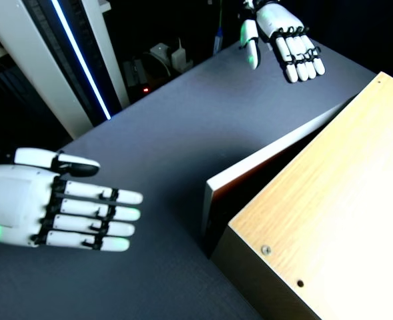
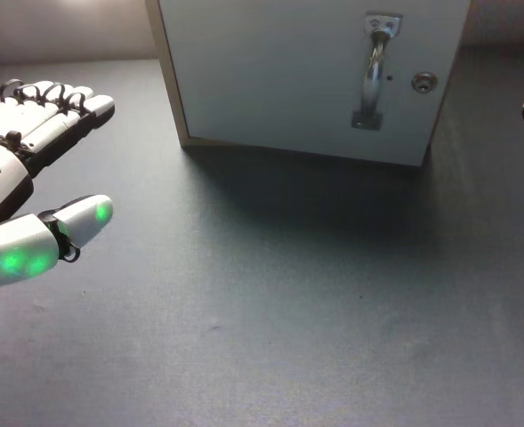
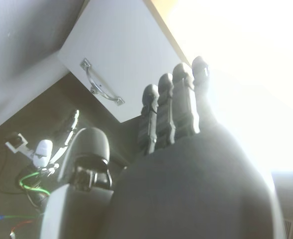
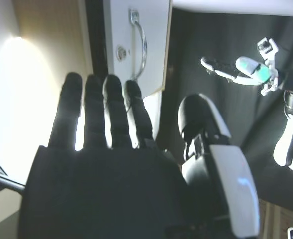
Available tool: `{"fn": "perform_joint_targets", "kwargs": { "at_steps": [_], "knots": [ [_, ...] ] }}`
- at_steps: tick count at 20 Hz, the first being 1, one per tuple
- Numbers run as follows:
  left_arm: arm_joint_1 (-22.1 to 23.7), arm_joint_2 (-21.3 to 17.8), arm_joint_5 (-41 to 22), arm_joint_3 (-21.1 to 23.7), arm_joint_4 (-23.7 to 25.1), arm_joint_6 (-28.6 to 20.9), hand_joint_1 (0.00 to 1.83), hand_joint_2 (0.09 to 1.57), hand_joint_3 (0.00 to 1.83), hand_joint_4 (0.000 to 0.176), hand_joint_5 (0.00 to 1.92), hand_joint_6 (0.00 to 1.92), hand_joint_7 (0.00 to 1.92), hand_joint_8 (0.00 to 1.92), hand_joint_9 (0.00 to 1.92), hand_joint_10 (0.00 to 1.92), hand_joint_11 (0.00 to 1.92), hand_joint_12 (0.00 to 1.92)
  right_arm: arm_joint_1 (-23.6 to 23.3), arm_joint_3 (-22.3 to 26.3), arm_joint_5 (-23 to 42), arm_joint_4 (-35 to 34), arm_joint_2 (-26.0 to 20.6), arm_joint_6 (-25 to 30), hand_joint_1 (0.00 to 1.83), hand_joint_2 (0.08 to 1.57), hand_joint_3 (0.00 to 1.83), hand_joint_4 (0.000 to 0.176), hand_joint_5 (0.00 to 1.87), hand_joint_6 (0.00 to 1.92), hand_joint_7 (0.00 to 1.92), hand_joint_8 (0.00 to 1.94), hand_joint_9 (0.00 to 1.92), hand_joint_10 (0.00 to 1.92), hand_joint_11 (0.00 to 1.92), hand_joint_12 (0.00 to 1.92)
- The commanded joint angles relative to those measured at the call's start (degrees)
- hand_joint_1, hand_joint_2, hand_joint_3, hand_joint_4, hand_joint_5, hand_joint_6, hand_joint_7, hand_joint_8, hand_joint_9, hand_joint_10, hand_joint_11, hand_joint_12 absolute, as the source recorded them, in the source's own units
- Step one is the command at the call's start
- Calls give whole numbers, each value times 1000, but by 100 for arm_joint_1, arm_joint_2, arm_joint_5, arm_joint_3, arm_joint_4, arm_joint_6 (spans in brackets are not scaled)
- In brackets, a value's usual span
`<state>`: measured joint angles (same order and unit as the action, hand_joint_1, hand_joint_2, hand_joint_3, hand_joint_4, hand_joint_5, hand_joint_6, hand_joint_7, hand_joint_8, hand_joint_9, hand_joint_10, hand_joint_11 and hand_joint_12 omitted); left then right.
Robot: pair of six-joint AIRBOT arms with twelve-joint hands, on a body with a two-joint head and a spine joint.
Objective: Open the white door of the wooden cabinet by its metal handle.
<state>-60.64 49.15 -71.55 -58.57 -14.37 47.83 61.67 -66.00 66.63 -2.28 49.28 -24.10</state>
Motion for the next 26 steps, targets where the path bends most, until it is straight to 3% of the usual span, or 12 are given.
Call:
{"fn": "perform_joint_targets", "kwargs": {
  "at_steps": [1,13,15,17,26],
  "knots": [
    [28,-2,-716,-33,-25,-38,0,1347,27,0,57,6,28,3,20,6,1,65,-67,-28,658,-146,0,31,167,1427,10,0,108,3,92,1,89,1,89,142],
    [30,5,-709,-50,-2,-79,0,1419,18,0,68,3,44,5,37,6,28,49,-190,-88,600,-79,67,31,81,1464,1,0,0,0,0,0,0,0,0,0],
    [30,11,-698,-64,18,-84,0,1398,6,0,74,5,45,4,39,6,32,50,-802,-465,135,128,357,31,20,1446,0,0,0,0,0,0,0,0,0,0],
    [30,25,-691,-76,23,-93,0,1388,2,0,67,1,43,2,36,4,28,47,-975,-591,-23,181,442,31,10,1434,0,0,0,0,0,0,0,0,0,0],
    [-3,47,-696,-98,47,-140,0,1389,1,0,83,6,40,5,40,5,40,49,-1182,-773,-279,196,561,31,4,1407,0,0,0,0,0,0,0,0,0,0]
  ]
}}
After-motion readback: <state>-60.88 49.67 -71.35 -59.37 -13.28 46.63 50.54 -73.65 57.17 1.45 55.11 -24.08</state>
